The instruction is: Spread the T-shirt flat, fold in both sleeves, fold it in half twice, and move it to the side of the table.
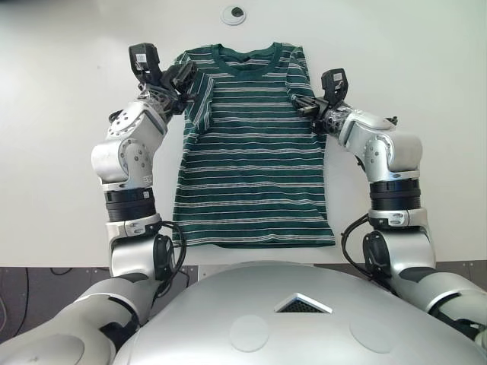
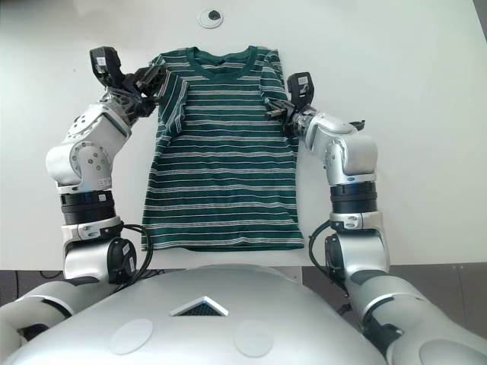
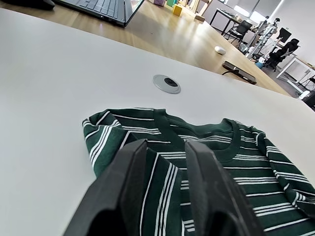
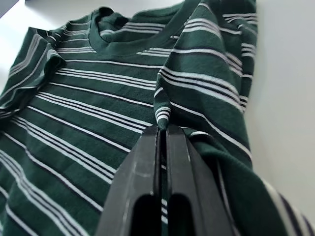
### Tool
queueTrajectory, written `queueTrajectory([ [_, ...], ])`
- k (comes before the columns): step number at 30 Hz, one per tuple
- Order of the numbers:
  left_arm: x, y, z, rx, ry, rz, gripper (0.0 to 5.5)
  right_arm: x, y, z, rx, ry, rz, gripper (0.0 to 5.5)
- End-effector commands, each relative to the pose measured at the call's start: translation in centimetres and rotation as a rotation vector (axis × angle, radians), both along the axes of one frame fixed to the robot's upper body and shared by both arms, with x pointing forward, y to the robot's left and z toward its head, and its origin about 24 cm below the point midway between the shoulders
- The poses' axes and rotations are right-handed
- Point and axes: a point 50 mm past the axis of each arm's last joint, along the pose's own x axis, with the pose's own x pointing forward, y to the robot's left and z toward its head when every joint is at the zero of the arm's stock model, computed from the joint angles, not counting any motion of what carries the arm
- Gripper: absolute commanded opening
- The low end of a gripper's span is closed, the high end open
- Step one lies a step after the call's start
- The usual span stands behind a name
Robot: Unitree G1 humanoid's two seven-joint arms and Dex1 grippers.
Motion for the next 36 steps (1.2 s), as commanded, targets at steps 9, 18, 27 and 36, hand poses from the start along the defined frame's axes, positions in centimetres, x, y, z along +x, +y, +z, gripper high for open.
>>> queueTrajectory([
  [9, -4.8, 2.3, 0.6, 0.43, -0.136, -0.248, 1.36, -3.8, -2.4, 5.7, -0.061, -0.263, 0.421, 2.02],
  [18, -15.2, 7.6, 1.9, 0.876, 0.0, -1.157, 2.21, -8.6, -12.6, 5.0, -0.612, -0.305, 1.056, 2.52],
  [27, -17.2, 8.0, 2.3, 0.925, -0.02, -1.418, 2.97, -14.8, -11.8, 4.1, -0.446, -0.267, 1.327, 3.39],
  [36, -17.8, 5.6, -0.4, 0.959, -0.121, -1.445, 3.0, -16.7, -8.9, 2.0, -0.517, -0.505, 1.363, 2.55],
])
